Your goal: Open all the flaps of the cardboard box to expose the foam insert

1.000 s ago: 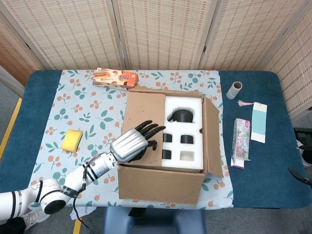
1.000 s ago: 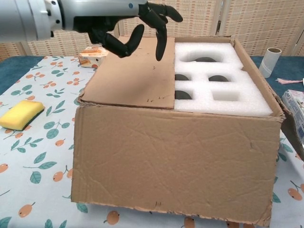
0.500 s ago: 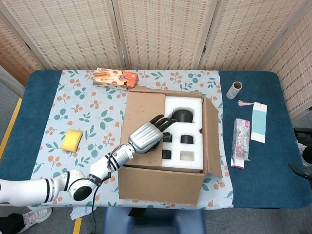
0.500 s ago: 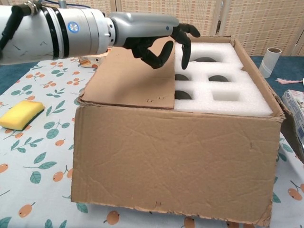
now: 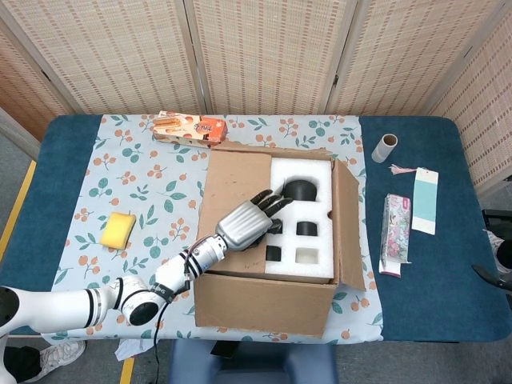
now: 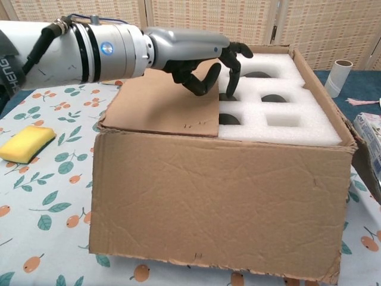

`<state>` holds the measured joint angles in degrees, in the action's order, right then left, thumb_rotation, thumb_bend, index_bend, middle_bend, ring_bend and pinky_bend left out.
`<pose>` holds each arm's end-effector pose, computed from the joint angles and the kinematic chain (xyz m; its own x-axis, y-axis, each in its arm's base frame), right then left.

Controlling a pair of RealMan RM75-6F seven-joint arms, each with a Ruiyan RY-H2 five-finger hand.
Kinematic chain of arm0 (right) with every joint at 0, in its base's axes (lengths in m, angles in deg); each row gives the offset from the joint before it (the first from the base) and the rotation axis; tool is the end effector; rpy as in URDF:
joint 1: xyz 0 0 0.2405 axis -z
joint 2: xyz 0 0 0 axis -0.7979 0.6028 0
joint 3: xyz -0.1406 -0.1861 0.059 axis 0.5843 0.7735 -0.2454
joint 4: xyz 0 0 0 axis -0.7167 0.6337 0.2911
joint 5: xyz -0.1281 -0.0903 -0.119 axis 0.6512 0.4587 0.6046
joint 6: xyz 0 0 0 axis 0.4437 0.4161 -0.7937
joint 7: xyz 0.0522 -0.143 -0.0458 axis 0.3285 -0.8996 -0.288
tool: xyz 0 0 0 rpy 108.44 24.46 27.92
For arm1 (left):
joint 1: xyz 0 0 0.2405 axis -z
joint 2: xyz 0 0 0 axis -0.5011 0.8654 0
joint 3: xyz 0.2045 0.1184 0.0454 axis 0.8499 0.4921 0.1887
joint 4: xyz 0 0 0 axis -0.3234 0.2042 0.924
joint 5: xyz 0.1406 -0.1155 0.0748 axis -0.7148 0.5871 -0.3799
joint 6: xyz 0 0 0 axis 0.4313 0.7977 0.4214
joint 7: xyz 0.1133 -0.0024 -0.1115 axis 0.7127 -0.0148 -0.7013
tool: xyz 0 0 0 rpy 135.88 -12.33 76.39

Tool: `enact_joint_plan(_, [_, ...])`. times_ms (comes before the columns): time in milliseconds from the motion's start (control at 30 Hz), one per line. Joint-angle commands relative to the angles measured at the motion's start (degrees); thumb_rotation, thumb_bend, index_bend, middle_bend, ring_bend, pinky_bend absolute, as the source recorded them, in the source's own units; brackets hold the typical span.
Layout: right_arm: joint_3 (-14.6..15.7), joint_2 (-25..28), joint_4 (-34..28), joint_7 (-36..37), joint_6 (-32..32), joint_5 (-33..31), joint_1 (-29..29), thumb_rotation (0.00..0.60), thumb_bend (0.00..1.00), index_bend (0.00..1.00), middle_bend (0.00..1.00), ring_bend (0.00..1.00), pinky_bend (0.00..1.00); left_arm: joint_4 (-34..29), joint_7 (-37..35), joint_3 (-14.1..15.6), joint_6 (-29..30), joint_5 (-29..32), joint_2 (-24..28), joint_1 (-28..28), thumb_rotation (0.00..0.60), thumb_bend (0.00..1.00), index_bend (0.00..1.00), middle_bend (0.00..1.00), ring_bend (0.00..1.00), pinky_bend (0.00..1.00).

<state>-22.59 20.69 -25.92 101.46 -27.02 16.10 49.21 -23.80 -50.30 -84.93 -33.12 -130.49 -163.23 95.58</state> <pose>-0.3068 -0.1941 0.2619 0.0371 0.1501 0.9880 -0.9845 -0.1641 0.0619 0.0301 0.3531 -0.0091 0.5810 0.1516 0.7997 0.5801 -0.7662 -0.2763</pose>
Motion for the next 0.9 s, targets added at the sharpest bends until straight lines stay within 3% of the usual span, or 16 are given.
enact_joint_plan(33, [-0.1, 0.0, 0.0, 0.2, 0.2, -0.1, 0.0, 0.521, 0.21, 0.34, 0.00, 0.00, 0.00, 0.3, 0.3, 0.5, 0.6, 0.6, -0.1, -0.1, 0.600, 1.00, 0.47, 0.01, 0.00, 0.00])
enact_joint_plan(400, [-0.3, 0.2, -0.2, 0.3, 0.9, 0.2, -0.1, 0.522, 0.21, 0.34, 0.00, 0.00, 0.00, 1.7, 0.7, 1.8, 1.3, 0.4, -1.0, 0.5, 0.600, 1.00, 0.49, 0.01, 0.00, 0.00])
enact_joint_plan(667, [-0.4, 0.3, -0.1, 0.8, 1.5, 0.2, -0.2, 0.522, 0.21, 0.34, 0.00, 0.00, 0.00, 5.0, 5.8, 3.0, 5.6, -0.2, -2.6, 0.1, 0.600, 1.00, 0.51, 0.01, 0.00, 0.00])
enact_joint_plan(900, [-0.5, 0.3, 0.0, 1.0, 0.8, 0.4, 0.2, 0.522, 0.21, 0.34, 0.00, 0.00, 0.00, 4.2, 10.1, 3.4, 8.8, 0.6, -2.4, -0.7, 0.600, 1.00, 0.52, 0.01, 0.00, 0.00])
